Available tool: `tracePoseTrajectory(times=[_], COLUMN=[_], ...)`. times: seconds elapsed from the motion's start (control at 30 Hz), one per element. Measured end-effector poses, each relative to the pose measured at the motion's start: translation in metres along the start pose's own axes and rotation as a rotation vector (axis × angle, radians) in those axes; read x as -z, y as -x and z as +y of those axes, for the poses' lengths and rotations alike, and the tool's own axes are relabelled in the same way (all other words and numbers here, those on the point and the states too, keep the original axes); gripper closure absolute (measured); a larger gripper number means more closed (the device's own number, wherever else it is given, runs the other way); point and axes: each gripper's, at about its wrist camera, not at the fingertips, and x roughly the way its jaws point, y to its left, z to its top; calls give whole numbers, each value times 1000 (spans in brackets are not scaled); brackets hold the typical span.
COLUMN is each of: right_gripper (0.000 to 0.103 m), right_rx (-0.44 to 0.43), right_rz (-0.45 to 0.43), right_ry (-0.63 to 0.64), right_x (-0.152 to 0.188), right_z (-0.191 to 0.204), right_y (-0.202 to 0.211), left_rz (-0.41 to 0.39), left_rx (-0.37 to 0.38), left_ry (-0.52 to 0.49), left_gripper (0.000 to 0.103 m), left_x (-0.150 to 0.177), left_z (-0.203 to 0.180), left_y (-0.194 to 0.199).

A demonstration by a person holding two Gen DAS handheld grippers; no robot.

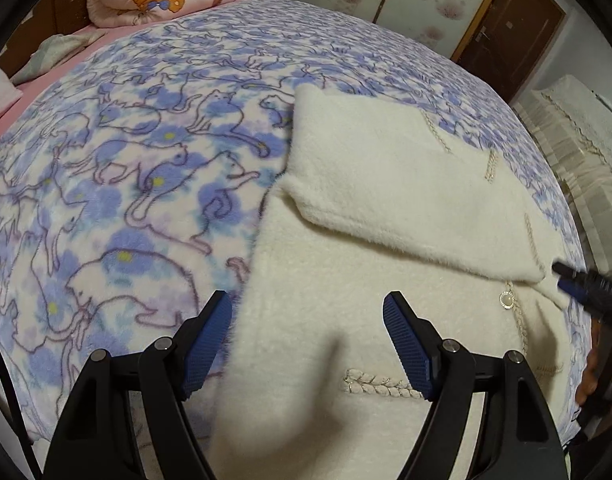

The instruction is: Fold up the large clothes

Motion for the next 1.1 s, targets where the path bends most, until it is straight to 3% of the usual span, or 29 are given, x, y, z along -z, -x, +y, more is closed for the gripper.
tracePoseTrajectory(times=[0.13,0.27,0.43,0.5,0.7,0.83,0.87,0.9,0.93,0.97,1.0,1.1], right_gripper=[39,39,39,39,39,39,43,71,82,84,87,88], right_rx=[-22,-51,-94,-97,-49,-33,-27,-22,13,36,42,29], right_rz=[14,6,11,20,35,27,18,16,29,19,7,-64], right_ry=[-61,-102,-119,-99,-25,18,38,73,110,139,157,174], right_x=[16,-4,-39,-55,-90,-95,-94,-93,-92,-91,-91,-96], right_z=[-38,-52,-55,-52,-40,-34,-31,-25,-19,-14,-11,-5], right_y=[5,3,-21,-33,-72,-91,-92,-93,-96,-94,-91,-72], left_rz=[7,-3,-20,-1,80,86,78,68,66,67,62,12], left_rx=[-13,-42,-90,-71,-90,-54,-44,-34,-46,-90,-107,-86], left_ry=[-41,-88,-124,-114,-141,-140,-148,-166,-189,-206,-219,-190], left_gripper=[26,26,26,26,26,27,33,60,75,86,91,92], left_x=[-6,-29,-78,-99,-149,-164,-165,-167,-168,-169,-170,-176], left_z=[-10,-20,-26,-25,-23,-25,-27,-31,-37,-41,-44,-45], left_y=[-11,-27,-55,-70,-122,-140,-142,-143,-145,-147,-147,-134])
